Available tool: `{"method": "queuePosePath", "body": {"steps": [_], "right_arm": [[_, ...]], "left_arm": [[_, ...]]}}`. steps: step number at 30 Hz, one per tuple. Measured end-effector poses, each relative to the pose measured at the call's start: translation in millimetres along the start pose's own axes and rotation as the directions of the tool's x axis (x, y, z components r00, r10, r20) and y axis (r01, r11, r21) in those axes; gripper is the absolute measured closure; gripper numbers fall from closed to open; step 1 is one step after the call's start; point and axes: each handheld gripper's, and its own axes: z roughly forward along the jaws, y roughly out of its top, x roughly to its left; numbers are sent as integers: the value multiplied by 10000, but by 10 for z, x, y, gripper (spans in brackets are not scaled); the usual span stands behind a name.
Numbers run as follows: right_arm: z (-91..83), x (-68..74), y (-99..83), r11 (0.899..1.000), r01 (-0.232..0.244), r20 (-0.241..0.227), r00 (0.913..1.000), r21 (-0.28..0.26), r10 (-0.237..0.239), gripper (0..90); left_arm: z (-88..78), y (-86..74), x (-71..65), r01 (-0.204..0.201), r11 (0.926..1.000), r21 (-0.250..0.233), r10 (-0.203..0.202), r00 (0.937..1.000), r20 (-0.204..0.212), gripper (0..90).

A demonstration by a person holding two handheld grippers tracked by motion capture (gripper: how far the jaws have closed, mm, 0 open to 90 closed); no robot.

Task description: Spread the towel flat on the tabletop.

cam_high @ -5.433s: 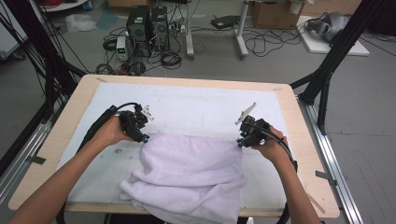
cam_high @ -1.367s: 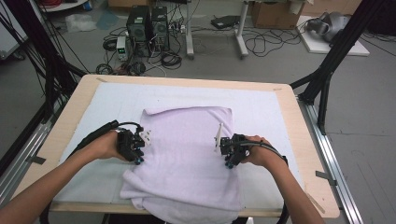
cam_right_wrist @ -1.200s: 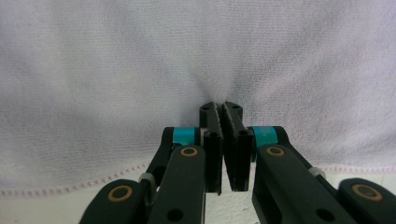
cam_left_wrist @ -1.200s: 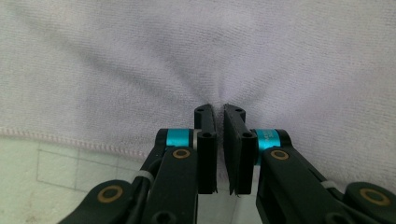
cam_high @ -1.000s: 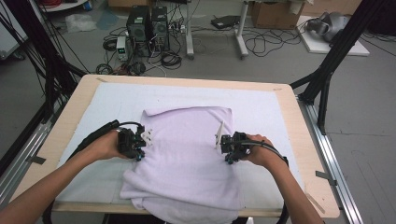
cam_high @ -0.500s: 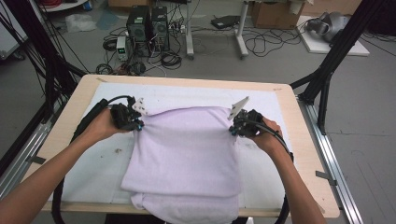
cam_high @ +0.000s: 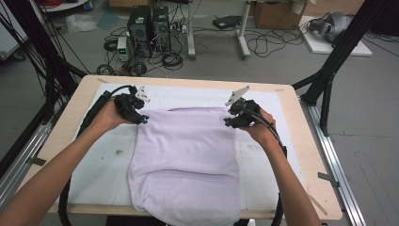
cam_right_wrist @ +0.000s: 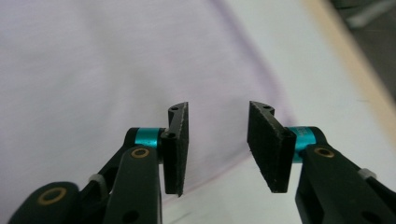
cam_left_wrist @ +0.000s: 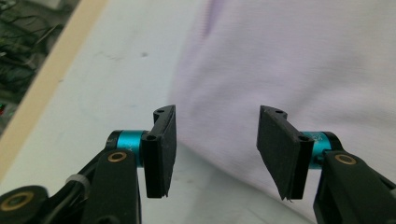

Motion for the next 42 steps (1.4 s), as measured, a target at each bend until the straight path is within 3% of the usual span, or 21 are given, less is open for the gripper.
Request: {"method": "queuePosePath", "body": {"steps": [2, 4, 5, 7, 9, 12, 14, 16, 17, 18, 20, 21, 24, 26, 28, 30, 34, 36, 38, 40, 42], "right_arm": [[17, 120, -29, 9968, 622, -960, 9937, 492, -573, 557], [66, 235, -57, 9863, 1277, -1750, 9786, 1042, -1083, 560], [112, 327, -78, 9711, 1851, -2057, 9667, 1509, -1524, 562], [203, 445, -117, 9469, 2437, -2616, 9471, 2096, -1858, 561], [285, 530, -148, 9201, 2932, -2993, 9303, 2598, -2120, 563], [378, 615, -171, 8824, 3495, -3332, 9113, 3149, -2420, 563], [420, 638, -170, 8711, 3624, -3413, 9068, 3315, -2473, 594], [485, 643, -174, 8535, 3797, -3687, 8967, 3568, -2447, 648], [508, 636, -168, 8505, 3856, -3812, 8917, 3576, -2440, 664], [508, 628, -163, 8512, 3788, -3851, 8930, 3632, -2331, 692], [513, 619, -158, 8547, 3696, -4017, 8905, 3645, -2137, 855], [518, 621, -157, 8548, 3688, -4045, 8898, 3652, -2111, 868], [512, 628, -150, 8583, 3513, -3943, 8979, 3741, -1957, 879], [491, 632, -154, 8597, 3548, -3768, 9019, 3674, -2112, 882], [456, 615, -158, 8702, 3410, -3631, 9083, 3556, -2076, 882], [397, 583, -151, 8818, 3310, -3374, 9164, 3360, -2154, 882], [266, 466, -124, 9044, 3081, -2877, 9313, 2951, -2234, 882], [177, 359, -90, 9231, 2616, -1967, 9574, 2818, -2113, 882], [119, 239, -60, 9443, 2191, -1162, 9738, 2457, -1957, 882], [74, 151, -23, 9583, 1820, -149, 9830, 2204, -1832, 883], [55, 70, 4, 9737, 1311, 953, 9840, 1860, -1507, 881]], "left_arm": [[-6, -42, -127, -532, 9986, 59, 528, 9968, 599, 465], [20, -87, -261, -1124, 9934, 220, 1088, 9862, 1246, 467], [45, -111, -332, -1487, 9885, 268, 1427, 9770, 1587, 474], [104, -163, -472, -2197, 9744, 470, 2051, 9552, 2135, 509], [172, -195, -566, -2835, 9518, 1168, 2512, 9393, 2336, 530], [250, -244, -636, -3035, 9361, 1778, 2508, 9304, 2673, 540], [299, -265, -648, -3083, 9296, 2018, 2476, 9282, 2777, 572], [324, -257, -630, -2828, 9348, 2147, 2129, 9303, 2987, 612], [331, -249, -615, -2833, 9338, 2186, 2093, 9280, 3084, 621], [335, -243, -604, -2740, 9341, 2289, 1900, 9242, 3313, 648], [344, -240, -599, -2529, 9378, 2377, 1632, 9257, 3412, 706], [346, -237, -587, -2448, 9389, 2418, 1497, 9234, 3535, 742], [349, -226, -579, -2329, 9396, 2509, 1353, 9258, 3529, 849], [337, -214, -614, -2518, 9343, 2523, 1609, 9295, 3318, 863], [313, -194, -615, -2592, 9321, 2531, 1745, 9335, 3133, 869], [273, -160, -566, -2532, 9377, 2380, 1794, 9392, 2927, 870], [148, -54, -385, -2273, 9536, 1975, 1830, 9583, 2194, 872], [82, 9, -267, -2091, 9603, 1848, 1800, 9702, 1622, 872], [23, 72, -149, -1833, 9696, 1621, 1702, 9812, 914, 872], [-19, 126, -32, -1494, 9792, 1370, 1481, 9888, 196, 873], [-30, 158, 71, -1094, 9889, 1009, 1144, 9924, -455, 872]]}}
